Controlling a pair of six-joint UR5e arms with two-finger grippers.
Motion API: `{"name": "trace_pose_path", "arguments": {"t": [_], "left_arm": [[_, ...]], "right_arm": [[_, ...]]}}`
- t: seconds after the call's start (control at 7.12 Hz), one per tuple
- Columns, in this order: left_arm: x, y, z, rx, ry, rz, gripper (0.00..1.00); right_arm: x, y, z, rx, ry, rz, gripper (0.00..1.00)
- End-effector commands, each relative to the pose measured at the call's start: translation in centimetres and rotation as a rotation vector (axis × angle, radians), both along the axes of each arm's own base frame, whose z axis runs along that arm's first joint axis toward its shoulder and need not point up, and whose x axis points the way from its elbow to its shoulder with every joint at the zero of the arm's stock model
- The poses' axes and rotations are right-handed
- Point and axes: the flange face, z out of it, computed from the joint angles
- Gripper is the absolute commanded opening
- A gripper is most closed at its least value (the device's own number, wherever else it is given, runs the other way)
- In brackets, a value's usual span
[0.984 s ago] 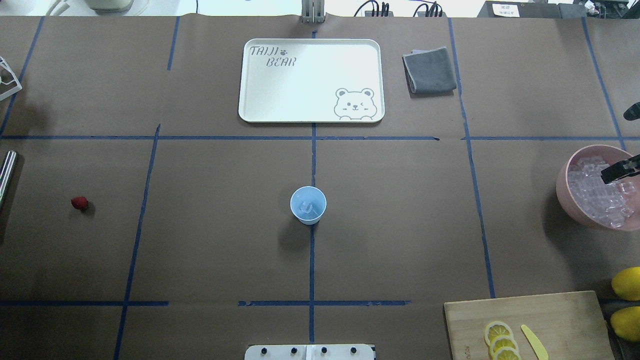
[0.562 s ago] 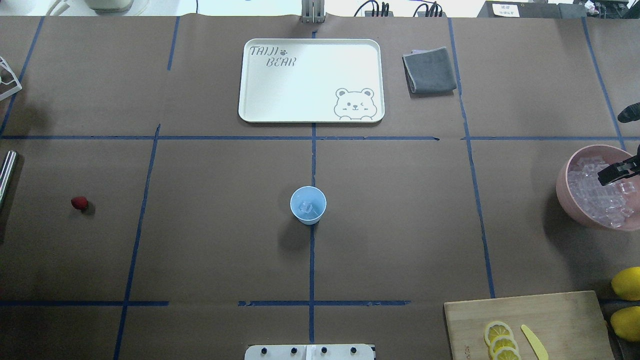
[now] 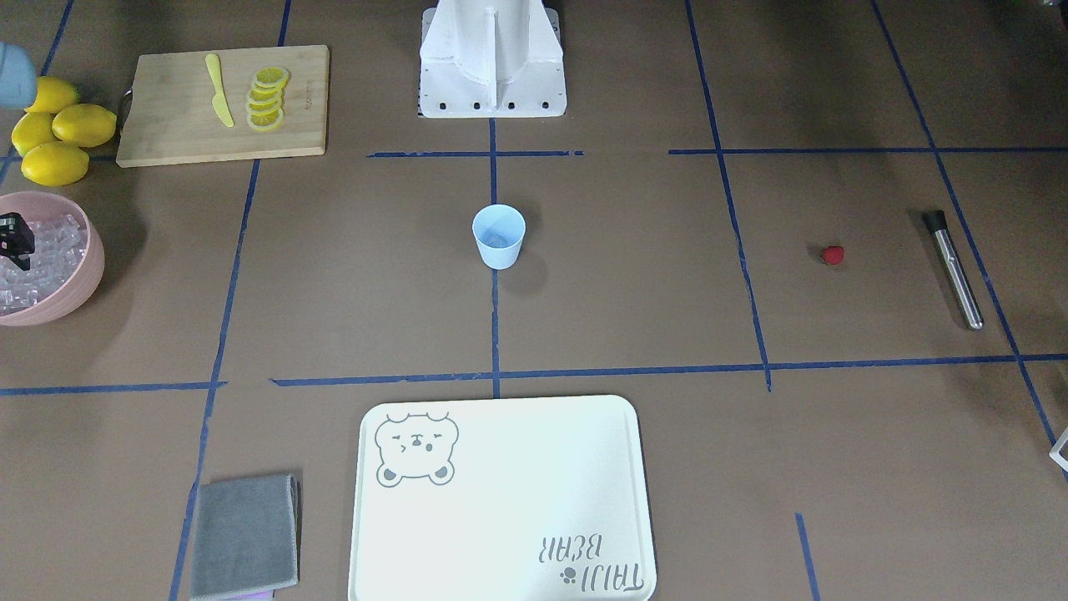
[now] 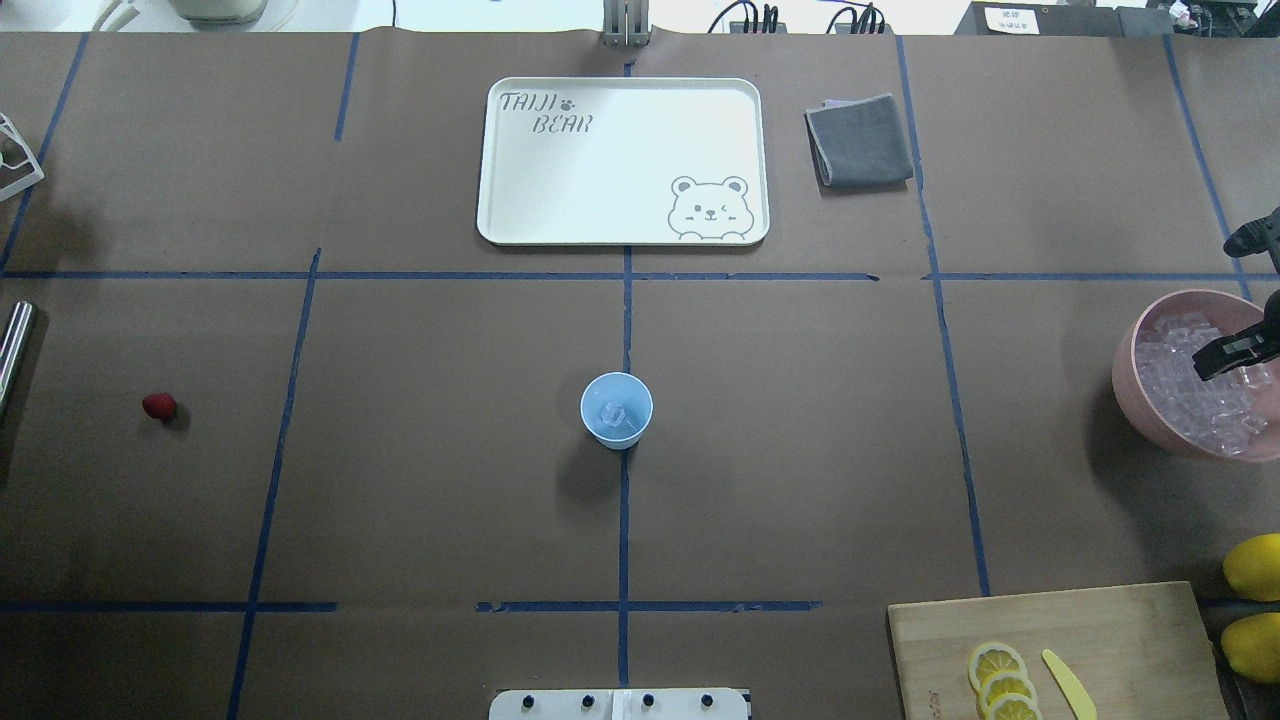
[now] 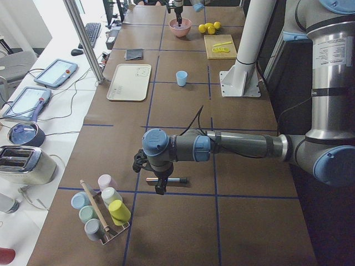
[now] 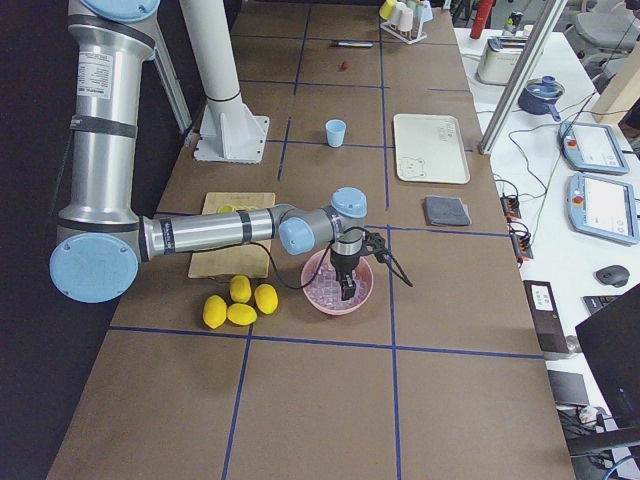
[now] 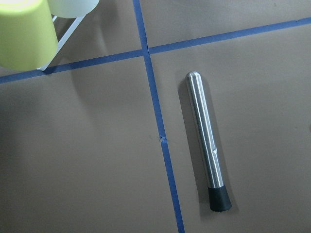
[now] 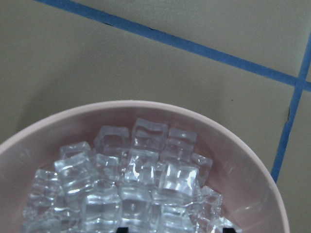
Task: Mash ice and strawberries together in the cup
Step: 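Grasp a third ice cube from the bowl with the right gripper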
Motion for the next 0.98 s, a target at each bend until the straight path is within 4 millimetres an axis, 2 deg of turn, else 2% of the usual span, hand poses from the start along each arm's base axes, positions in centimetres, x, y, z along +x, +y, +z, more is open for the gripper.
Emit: {"name": "trace_pose_path", "arguments": {"t": [0.0,0.28,0.42,0.56,0.7,0.84], "left_arm": [[0.0,0.0,-0.1,0.002,0.0,0.0,1.0],[0.0,0.0,-0.1,0.002,0.0,0.0,1.0],[0.0,0.0,-0.1,0.002,0.0,0.0,1.0],[0.0,0.0,-0.1,0.002,0.0,0.0,1.0],[0.0,0.0,-0.1,0.002,0.0,0.0,1.0],[0.0,0.0,-0.1,0.002,0.0,0.0,1.0]], "right_arm": [[-0.1,0.0,-0.1,0.0,-0.002,-0.001,0.03],[-0.1,-0.1,-1.2,0.019,-0.018,-0.003,0.02],[-0.2,-0.4,-4.3,0.061,-0.039,-0.001,0.02],[-0.9,-1.6,-8.1,0.076,-0.051,-0.001,0.02],[-2.2,-4.0,-12.8,0.073,-0.064,0.015,0.03],[-6.4,-5.6,-18.2,0.05,-0.117,0.07,0.02]]}}
